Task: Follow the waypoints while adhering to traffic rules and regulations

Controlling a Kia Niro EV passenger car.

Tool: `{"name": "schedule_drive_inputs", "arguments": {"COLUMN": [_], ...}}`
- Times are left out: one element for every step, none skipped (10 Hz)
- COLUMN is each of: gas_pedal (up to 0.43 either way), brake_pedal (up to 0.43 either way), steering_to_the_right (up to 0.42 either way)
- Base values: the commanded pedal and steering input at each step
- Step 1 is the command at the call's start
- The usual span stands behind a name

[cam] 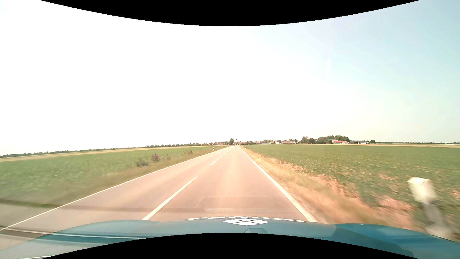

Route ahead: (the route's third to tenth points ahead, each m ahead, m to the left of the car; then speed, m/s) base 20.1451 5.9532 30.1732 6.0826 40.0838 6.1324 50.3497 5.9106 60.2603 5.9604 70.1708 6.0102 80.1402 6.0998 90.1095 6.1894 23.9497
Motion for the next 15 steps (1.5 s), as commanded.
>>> {"name": "schedule_drive_inputs", "arguments": {"gas_pedal": [0.240,0.240,0.240,0.240,0.240,0.240,0.240,0.240,0.240,0.240,0.240,0.240,0.240,0.240,0.240], "brake_pedal": [0.000,0.000,0.000,0.000,0.000,0.000,0.000,0.000,0.000,0.000,0.000,0.000,0.000,0.000,0.000], "steering_to_the_right": [-0.005,-0.005,-0.004,-0.004,-0.004,-0.004,-0.004,-0.003,-0.002,-0.002,-0.002,-0.002,-0.002,-0.002,-0.002]}}
